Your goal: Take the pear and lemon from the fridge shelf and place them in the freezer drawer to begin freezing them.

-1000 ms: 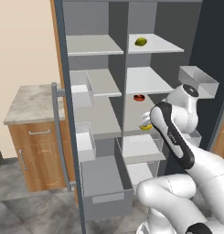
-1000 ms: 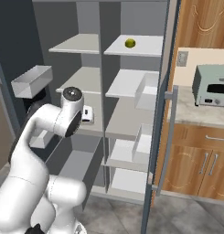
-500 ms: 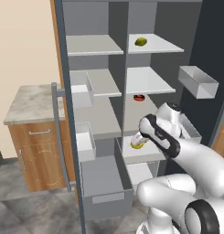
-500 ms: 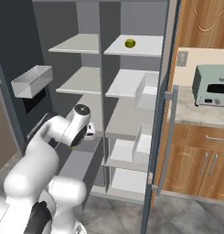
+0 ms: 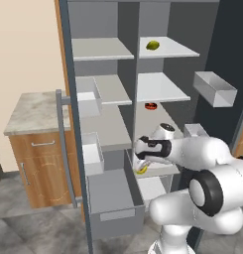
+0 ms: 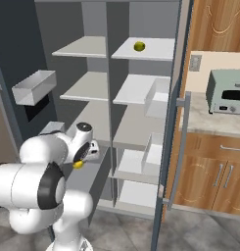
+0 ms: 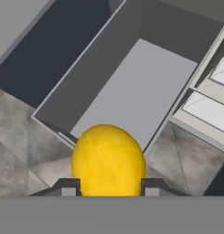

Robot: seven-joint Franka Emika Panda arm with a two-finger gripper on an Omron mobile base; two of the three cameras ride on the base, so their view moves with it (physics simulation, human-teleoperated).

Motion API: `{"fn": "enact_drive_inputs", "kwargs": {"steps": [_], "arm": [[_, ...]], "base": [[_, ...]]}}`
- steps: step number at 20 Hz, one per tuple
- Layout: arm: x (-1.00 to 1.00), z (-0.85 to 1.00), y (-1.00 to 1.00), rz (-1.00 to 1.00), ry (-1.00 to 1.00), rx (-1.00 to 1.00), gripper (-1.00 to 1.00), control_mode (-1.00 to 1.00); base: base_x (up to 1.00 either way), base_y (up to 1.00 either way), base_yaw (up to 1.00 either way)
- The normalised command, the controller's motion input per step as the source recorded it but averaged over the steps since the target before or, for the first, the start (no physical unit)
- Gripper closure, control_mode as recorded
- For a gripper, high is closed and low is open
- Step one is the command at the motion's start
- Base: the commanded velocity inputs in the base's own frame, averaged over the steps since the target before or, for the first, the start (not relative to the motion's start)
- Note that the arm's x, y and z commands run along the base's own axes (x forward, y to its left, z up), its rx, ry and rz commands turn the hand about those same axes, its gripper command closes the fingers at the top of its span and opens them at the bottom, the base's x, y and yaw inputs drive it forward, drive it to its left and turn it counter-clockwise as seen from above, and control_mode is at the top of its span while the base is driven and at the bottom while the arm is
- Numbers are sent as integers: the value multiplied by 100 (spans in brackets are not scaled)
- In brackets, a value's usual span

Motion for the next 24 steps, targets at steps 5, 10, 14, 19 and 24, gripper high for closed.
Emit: {"fn": "enact_drive_inputs", "kwargs": {"steps": [5,10,14,19,24], "arm": [[35,-62,2,10,2,0,100,-100],[5,-60,16,7,0,0,100,-100],[14,-57,18,7,0,0,100,-100],[13,-60,23,7,1,0,100,-100],[10,-66,14,7,0,0,100,-100]], "base": [[0,0,0],[0,0,0],[0,0,0],[0,0,0],[0,0,0]]}}
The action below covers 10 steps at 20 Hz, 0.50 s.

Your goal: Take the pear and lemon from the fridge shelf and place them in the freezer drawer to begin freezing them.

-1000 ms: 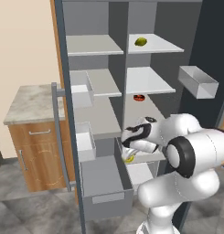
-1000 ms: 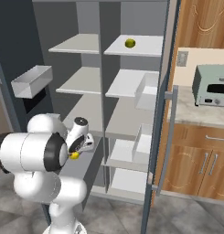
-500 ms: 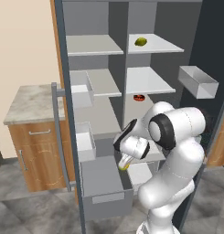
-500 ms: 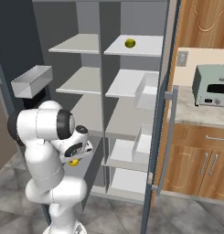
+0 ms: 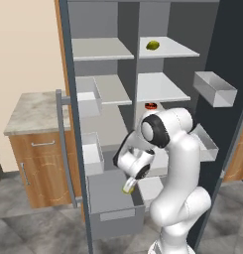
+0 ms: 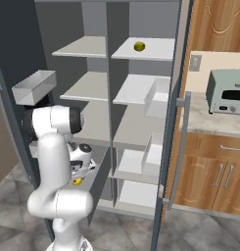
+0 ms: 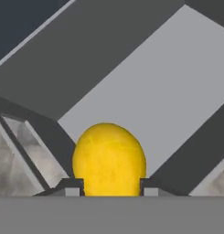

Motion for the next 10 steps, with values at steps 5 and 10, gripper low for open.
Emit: {"fn": "enact_drive_inputs", "kwargs": {"steps": [5,10], "arm": [[3,-64,11,6,0,0,100,-100],[0,-63,14,5,0,0,100,-100]], "base": [[0,0,0],[0,0,0]]}}
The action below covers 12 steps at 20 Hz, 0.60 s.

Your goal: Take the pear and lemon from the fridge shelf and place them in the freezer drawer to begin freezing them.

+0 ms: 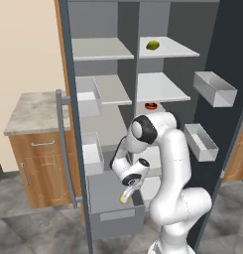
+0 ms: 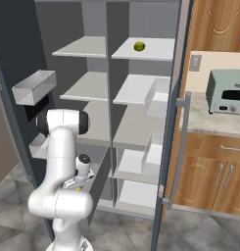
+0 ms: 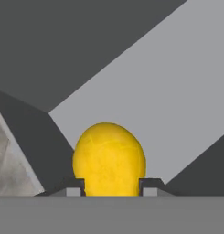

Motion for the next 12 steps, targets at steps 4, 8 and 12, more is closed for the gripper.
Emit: {"fn": "enact_drive_inputs", "kwargs": {"steps": [4,8,12], "arm": [[0,-65,17,5,3,0,100,-100],[0,-63,21,4,5,0,100,-100],[-4,-62,24,3,5,0,-100,-100]], "base": [[0,0,0],[0,0,0],[0,0,0]]}}
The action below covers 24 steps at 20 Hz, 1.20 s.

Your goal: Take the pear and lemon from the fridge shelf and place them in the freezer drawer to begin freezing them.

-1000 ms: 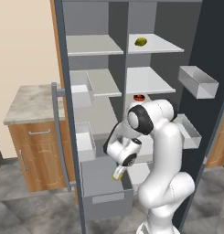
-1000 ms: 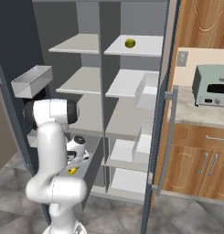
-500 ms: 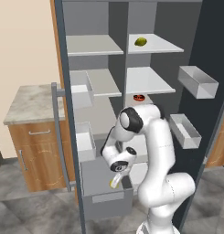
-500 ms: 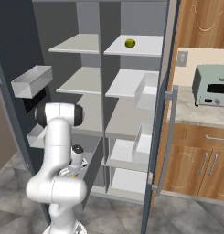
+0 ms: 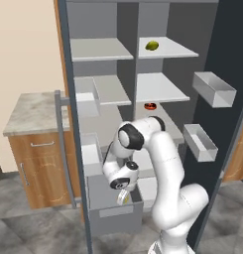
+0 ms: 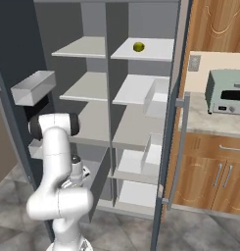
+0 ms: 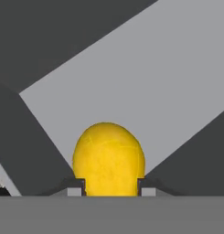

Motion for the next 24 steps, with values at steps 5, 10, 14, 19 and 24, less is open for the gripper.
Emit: {"fn": "enact_drive_inputs", "kwargs": {"steps": [5,10,14,19,24], "arm": [[-15,-33,9,2,0,0,-100,-100],[-2,-3,-3,3,0,7,-100,-100],[0,18,-8,0,0,7,-100,-100],[0,67,-33,0,0,1,-100,-100],[1,95,-49,0,0,1,-100,-100]], "base": [[0,0,0],[0,0,0],[0,0,0],[0,0,0],[0,0,0]]}}
